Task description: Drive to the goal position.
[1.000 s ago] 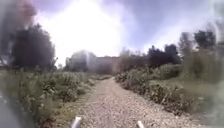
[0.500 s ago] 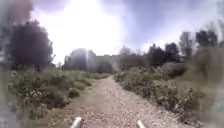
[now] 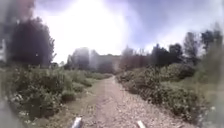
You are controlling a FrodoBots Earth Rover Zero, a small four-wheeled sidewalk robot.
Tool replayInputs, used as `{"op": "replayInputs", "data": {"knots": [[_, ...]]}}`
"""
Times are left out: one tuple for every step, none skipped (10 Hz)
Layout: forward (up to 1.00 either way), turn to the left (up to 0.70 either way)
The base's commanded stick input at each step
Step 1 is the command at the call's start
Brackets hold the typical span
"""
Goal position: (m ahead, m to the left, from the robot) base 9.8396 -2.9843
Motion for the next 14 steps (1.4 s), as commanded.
{"op": "replayInputs", "data": {"knots": [[0.7, 0.0], [0.7, 0.0], [0.7, 0.0], [0.7, 0.0], [0.7, 0.0], [0.7, 0.0], [0.7, 0.0], [0.7, 0.0], [0.7, 0.0], [0.7, 0.0], [0.7, 0.0], [0.7, 0.0], [0.7, 0.0], [0.7, 0.0]]}}
